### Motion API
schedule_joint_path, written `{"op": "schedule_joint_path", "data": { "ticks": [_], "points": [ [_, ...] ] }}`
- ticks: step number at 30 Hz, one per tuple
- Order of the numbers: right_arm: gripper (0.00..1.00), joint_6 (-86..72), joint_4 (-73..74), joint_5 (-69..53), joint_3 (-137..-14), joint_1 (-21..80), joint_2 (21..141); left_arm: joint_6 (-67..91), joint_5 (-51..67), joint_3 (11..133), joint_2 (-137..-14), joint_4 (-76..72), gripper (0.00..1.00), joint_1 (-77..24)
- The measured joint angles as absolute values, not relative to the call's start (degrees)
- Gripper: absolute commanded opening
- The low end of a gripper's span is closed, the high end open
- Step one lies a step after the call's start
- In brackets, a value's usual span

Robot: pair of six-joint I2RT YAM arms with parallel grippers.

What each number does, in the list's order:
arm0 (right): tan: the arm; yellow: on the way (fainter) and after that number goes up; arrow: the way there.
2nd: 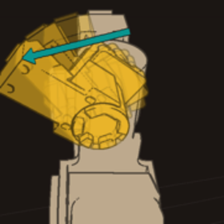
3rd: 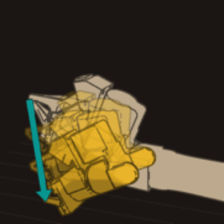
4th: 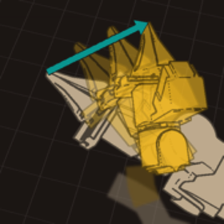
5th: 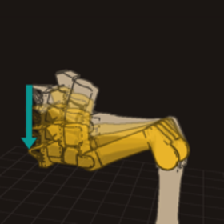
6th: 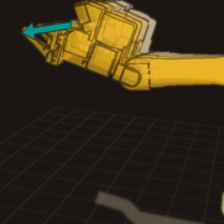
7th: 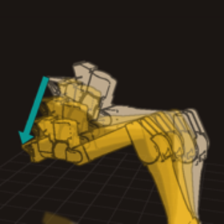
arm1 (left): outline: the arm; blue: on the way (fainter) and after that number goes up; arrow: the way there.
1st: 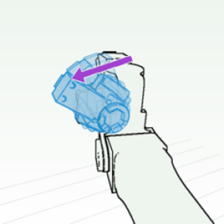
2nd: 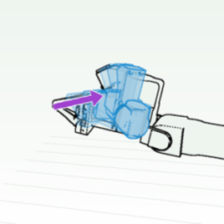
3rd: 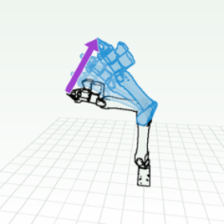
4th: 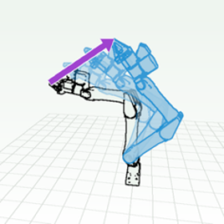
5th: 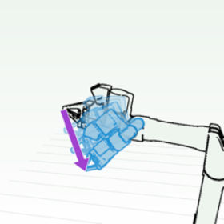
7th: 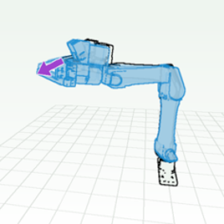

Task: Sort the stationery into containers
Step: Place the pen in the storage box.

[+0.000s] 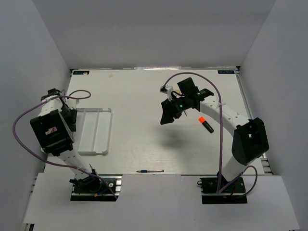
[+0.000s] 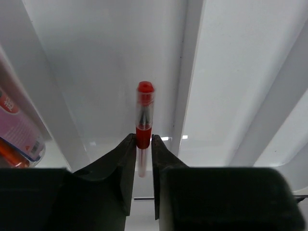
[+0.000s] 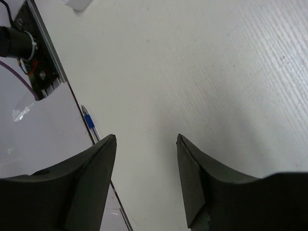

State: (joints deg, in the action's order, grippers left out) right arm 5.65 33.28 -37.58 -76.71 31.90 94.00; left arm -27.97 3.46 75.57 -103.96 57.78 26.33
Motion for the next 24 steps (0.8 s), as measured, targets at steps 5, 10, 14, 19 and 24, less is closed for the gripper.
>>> {"op": "schedule_joint_path", "data": {
  "ticks": [5, 10, 14, 19, 24],
  "points": [
    [0.58, 7.7, 33.6, -35.5, -72.9, 33.1, 93.1, -27.4, 4.7, 75.7, -103.9, 57.0, 0.50, 26.0],
    [0.55, 9.6, 34.6, -33.5, -71.7, 34.6, 90.7, -27.2, 8.7, 76.9, -103.2, 57.2, 0.55, 26.0],
    [0.49, 11.1, 35.3, -30.9, -70.8, 35.0, 88.6, -27.8, 14.4, 77.0, -100.2, 57.6, 0.53, 26.0],
    [0.45, 10.2, 35.6, -21.9, -68.0, 34.0, 85.4, -28.7, 24.0, 77.0, -90.5, 56.2, 0.53, 24.3],
    [0.46, 7.6, 33.9, -12.9, -68.1, 29.3, 86.4, -28.4, 30.7, 78.6, -83.3, 53.5, 0.53, 17.5]
  ]
}}
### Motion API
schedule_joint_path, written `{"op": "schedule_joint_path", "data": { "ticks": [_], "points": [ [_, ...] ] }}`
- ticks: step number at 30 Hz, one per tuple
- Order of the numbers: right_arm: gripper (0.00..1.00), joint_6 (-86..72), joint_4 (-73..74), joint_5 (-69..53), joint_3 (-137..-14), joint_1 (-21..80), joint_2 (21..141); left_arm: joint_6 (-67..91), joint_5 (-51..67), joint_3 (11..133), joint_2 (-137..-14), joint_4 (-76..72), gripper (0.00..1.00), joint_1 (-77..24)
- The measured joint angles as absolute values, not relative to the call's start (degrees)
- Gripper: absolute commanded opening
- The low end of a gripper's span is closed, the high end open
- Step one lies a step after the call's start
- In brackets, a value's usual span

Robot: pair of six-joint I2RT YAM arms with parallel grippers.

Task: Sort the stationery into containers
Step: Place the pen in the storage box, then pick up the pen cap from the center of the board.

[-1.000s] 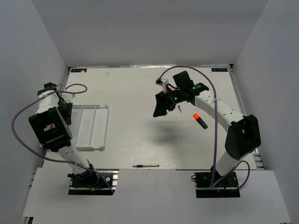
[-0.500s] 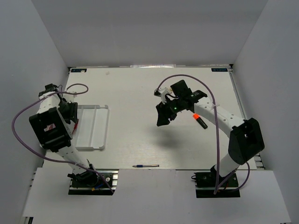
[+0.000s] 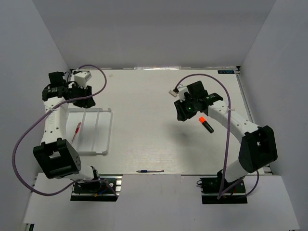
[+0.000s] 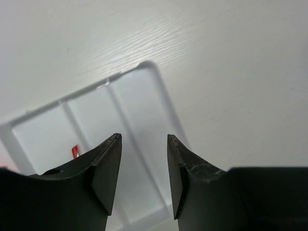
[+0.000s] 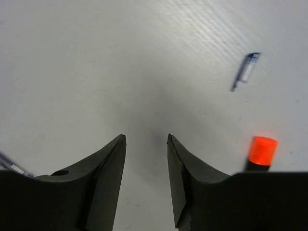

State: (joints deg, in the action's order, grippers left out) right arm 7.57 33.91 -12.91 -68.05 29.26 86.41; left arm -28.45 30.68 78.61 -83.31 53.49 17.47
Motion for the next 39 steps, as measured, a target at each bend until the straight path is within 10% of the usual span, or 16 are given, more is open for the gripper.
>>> {"op": "schedule_joint_path", "data": {
  "ticks": [15, 39],
  "points": [
    [0.45, 8.9, 28.1, -2.7, -79.4, 19.2, 111.1, -24.3, 35.1, 79.0, -82.9, 48.5, 0.56, 4.1],
    [0.42, 11.2, 26.4, -6.6, -82.2, 17.5, 115.0, -20.9, 35.6, 79.0, -82.9, 44.9, 0.57, 0.4]
  ]
}}
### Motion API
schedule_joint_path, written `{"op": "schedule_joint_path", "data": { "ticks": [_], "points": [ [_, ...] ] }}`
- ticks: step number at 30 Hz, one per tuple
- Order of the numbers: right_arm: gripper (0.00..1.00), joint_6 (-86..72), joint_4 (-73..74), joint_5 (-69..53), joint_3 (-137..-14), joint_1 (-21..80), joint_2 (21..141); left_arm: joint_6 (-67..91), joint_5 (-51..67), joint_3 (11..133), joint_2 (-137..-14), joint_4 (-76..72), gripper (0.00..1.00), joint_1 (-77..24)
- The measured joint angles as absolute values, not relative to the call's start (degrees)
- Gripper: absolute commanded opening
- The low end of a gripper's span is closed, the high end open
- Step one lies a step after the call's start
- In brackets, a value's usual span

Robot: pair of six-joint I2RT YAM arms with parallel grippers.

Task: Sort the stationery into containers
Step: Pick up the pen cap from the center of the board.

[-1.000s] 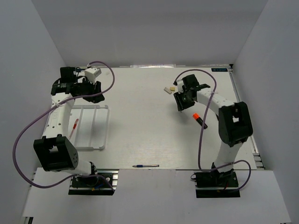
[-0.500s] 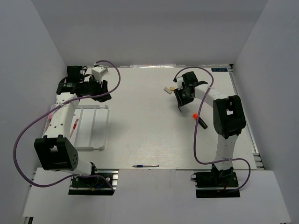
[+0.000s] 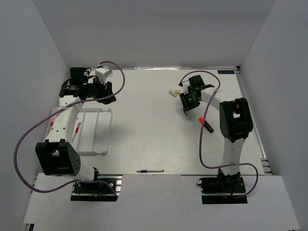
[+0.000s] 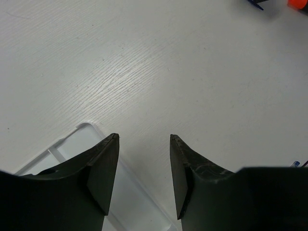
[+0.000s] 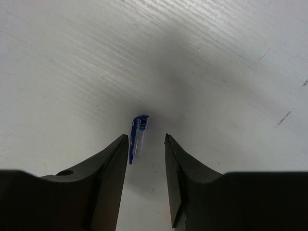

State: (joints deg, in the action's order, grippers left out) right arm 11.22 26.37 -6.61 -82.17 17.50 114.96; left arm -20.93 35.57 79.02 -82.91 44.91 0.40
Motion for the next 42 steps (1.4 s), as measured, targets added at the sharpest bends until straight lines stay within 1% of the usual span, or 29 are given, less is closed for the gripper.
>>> {"op": "schedule_joint_path", "data": {
  "ticks": [7, 10, 14, 15, 16, 17, 19, 24, 27, 28, 30, 32, 35, 38, 42],
  "points": [
    [0.38, 11.6, 26.1, -7.6, -80.2, 17.0, 115.1, -20.4, 35.6, 79.0, -82.9, 44.5, 0.57, 0.1],
    [0.31, 11.9, 25.6, -7.7, -80.0, 16.9, 115.1, -20.4, 35.6, 79.0, -82.9, 44.4, 0.57, -0.1],
    [0.18, 12.6, 25.0, -8.0, -79.7, 16.6, 115.1, -20.0, 35.6, 78.9, -82.9, 43.9, 0.57, -0.2],
    [0.12, 12.6, 24.9, -8.3, -79.7, 16.5, 115.1, -19.8, 35.7, 78.7, -82.9, 43.4, 0.57, -0.2],
    [0.09, 12.6, 24.8, -8.6, -79.6, 16.4, 115.1, -19.6, 35.9, 78.3, -82.9, 42.9, 0.57, -0.2],
    [0.04, 12.7, 24.6, -9.0, -79.6, 16.4, 115.1, -19.3, 36.1, 77.9, -82.9, 42.7, 0.57, -0.2],
    [0.00, 12.7, 24.0, -10.0, -78.9, 16.5, 114.8, -18.2, 36.8, 76.8, -82.9, 41.6, 0.56, -0.2],
    [0.00, 12.7, 24.2, -14.1, -75.8, 16.7, 112.5, -10.9, 42.8, 70.7, -82.0, 35.9, 0.55, -0.2],
    [0.00, 12.6, 25.6, -17.8, -73.6, 17.0, 109.9, -1.8, 48.2, 63.9, -79.8, 28.4, 0.56, -0.3],
    [0.00, 12.4, 25.9, -19.2, -72.8, 17.2, 108.4, 2.1, 49.9, 61.3, -78.8, 25.0, 0.57, -0.3],
    [0.00, 11.9, 26.2, -22.7, -71.4, 17.7, 105.3, 11.5, 53.5, 55.2, -76.9, 15.3, 0.61, -0.3],
    [0.00, 10.1, 26.2, -28.5, -70.6, 18.2, 101.5, 22.8, 56.7, 49.8, -76.0, 4.2, 0.65, -0.3],
    [0.00, 6.1, 25.1, -37.3, -70.4, 19.3, 97.2, 36.7, 58.6, 44.2, -76.0, -9.8, 0.66, -0.3],
    [0.00, 2.8, 23.6, -43.7, -70.4, 21.1, 94.5, 45.8, 59.2, 42.6, -76.6, -18.5, 0.65, -0.7],
    [0.00, -0.7, 23.2, -49.1, -70.9, 23.7, 93.8, 51.2, 59.2, 42.6, -76.8, -25.0, 0.62, -2.1]
  ]
}}
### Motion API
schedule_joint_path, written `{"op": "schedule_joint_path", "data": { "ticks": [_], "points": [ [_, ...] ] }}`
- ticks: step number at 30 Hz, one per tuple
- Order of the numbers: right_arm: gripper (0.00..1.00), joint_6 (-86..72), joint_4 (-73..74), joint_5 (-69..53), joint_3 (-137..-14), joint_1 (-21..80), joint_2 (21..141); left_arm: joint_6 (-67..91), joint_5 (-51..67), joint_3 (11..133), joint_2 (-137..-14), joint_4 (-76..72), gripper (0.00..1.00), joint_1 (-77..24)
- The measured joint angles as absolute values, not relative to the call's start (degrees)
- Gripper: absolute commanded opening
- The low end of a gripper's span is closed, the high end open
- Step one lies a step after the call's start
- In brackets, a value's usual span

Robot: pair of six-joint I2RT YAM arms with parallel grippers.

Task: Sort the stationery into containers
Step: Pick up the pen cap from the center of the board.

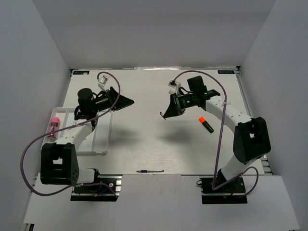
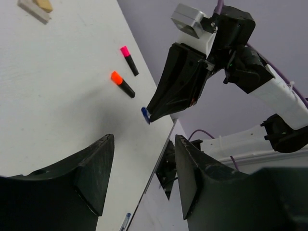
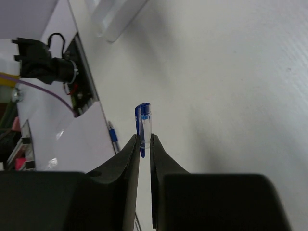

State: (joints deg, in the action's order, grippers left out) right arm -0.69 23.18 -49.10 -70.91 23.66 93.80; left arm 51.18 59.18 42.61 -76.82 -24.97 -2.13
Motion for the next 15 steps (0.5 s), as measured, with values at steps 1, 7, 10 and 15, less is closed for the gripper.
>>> {"op": "schedule_joint_path", "data": {
  "ticks": [1, 7, 10, 15],
  "points": [
    [0.00, -1.7, 23.0, -50.1, -71.1, 24.6, 93.8, 52.1, 59.2, 42.6, -76.9, -26.1, 0.62, -2.8],
    [0.00, -7.4, 21.7, -52.9, -74.4, 29.0, 94.1, 55.2, 57.5, 41.3, -76.9, -28.8, 0.57, -6.8],
    [0.00, -8.8, 20.7, -52.8, -76.9, 31.3, 94.3, 55.4, 56.1, 39.7, -77.0, -28.4, 0.52, -8.4],
    [0.00, -9.7, 20.0, -51.8, -78.9, 34.5, 95.3, 55.6, 54.1, 38.1, -77.0, -27.8, 0.49, -9.6]
  ]
}}
